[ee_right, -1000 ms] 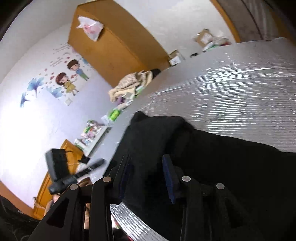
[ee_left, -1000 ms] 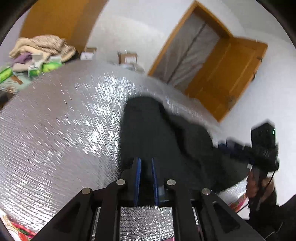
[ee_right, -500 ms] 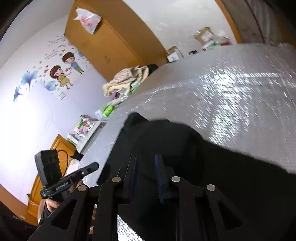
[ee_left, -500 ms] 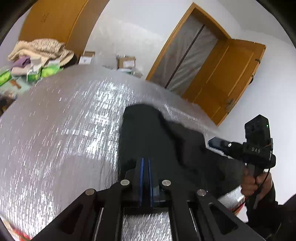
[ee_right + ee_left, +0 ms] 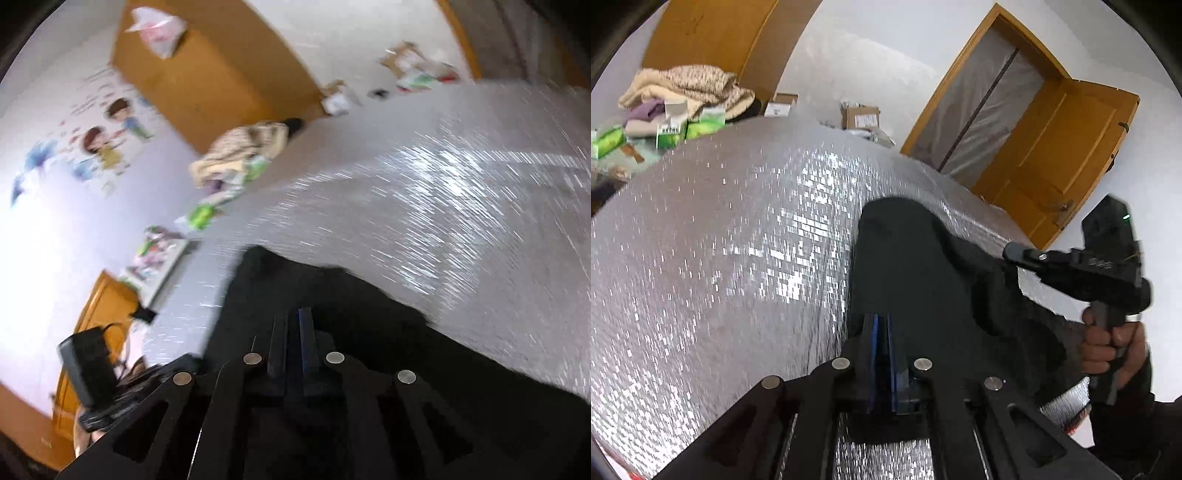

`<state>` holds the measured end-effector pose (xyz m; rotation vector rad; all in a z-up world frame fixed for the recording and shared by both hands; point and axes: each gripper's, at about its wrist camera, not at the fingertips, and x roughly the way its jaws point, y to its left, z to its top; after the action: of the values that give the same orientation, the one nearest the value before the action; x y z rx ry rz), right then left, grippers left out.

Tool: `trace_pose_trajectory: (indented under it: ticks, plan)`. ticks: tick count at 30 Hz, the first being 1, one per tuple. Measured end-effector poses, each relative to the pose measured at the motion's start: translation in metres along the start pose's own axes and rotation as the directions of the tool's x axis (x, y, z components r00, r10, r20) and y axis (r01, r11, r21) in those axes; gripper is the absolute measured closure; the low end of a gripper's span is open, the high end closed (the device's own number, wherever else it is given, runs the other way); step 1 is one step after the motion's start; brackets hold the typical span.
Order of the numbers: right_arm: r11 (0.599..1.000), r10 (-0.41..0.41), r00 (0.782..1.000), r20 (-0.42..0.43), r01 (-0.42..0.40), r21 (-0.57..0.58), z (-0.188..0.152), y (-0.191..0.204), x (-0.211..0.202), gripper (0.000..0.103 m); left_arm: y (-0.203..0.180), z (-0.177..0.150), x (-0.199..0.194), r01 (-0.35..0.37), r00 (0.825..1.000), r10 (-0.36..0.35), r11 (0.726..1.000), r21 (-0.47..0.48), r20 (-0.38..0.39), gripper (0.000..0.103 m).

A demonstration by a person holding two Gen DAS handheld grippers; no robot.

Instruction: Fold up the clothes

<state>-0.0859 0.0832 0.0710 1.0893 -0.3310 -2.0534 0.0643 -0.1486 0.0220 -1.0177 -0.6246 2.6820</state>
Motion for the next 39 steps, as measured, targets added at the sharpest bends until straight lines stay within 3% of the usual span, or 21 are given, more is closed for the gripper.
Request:
trace_pose_trajectory:
  ticks: [6, 8, 11, 13, 15, 18, 19, 21, 22, 31, 34, 39]
  plan:
    - [0.991, 0.003, 0.998, -0.065, -0.012, -0.131, 0.027, 0.044, 0.035, 0.093, 0.006, -0.009, 0.013, 0.008, 0.999, -0.008, 1.0, -0.016, -0.031, 0.099]
    - [0.983, -0.014, 0.996, -0.087, -0.002, -0.182, 0.038, 0.056, 0.051, 0.075, 0.007, -0.011, 0.01, 0.012, 1.0, -0.013, 1.0, -0.025, -0.023, 0.099]
    - [0.966, -0.041, 0.992, -0.122, 0.008, -0.26, 0.051, 0.064, 0.071, 0.065, 0.008, -0.012, 0.01, 0.015, 1.0, -0.015, 1.0, -0.027, -0.016, 0.099]
    - [0.951, -0.078, 0.985, -0.151, 0.028, -0.309, 0.061, 0.072, 0.088, 0.065, 0.008, -0.012, 0.011, 0.015, 1.0, -0.015, 1.0, -0.02, -0.012, 0.099]
    - [0.932, -0.082, 0.972, -0.219, -0.003, -0.363, 0.066, 0.076, 0.111, 0.065, 0.008, -0.014, 0.01, 0.015, 1.0, -0.015, 1.0, -0.015, -0.011, 0.099]
    - [0.907, -0.174, 0.935, -0.308, 0.03, -0.421, 0.066, 0.072, 0.147, 0.065, 0.008, -0.015, 0.009, 0.015, 1.0, -0.015, 1.0, -0.011, -0.009, 0.099]
    - [0.903, -0.195, 0.924, -0.33, 0.038, -0.428, 0.065, 0.069, 0.156, 0.065, 0.008, -0.015, 0.008, 0.016, 1.0, -0.017, 1.0, -0.011, -0.007, 0.099]
    - [0.908, -0.211, 0.91, -0.358, 0.047, -0.417, 0.065, 0.063, 0.167, 0.078, 0.009, -0.016, 0.008, 0.021, 1.0, -0.021, 1.0, -0.012, -0.005, 0.099]
    - [0.914, -0.199, 0.909, -0.367, 0.037, -0.404, 0.066, 0.059, 0.17, 0.097, 0.009, -0.016, 0.008, 0.024, 1.0, -0.024, 1.0, -0.014, -0.003, 0.099]
    - [0.977, -0.124, 0.925, -0.358, 0.051, -0.207, 0.081, 0.016, 0.181, 0.097, 0.004, -0.02, 0.008, 0.01, 1.0, -0.01, 1.0, 0.022, 0.019, 0.1]
    - [0.991, -0.061, 0.929, -0.365, 0.013, -0.133, 0.081, 0.007, 0.18, 0.096, 0.005, -0.02, 0.007, 0.021, 1.0, -0.022, 1.0, 0.018, 0.023, 0.1]
    - [0.993, 0.004, 0.973, -0.233, -0.031, -0.112, 0.086, 0.011, 0.127, 0.091, 0.011, -0.018, 0.004, 0.05, 0.999, -0.05, 0.999, -0.004, 0.015, 0.1]
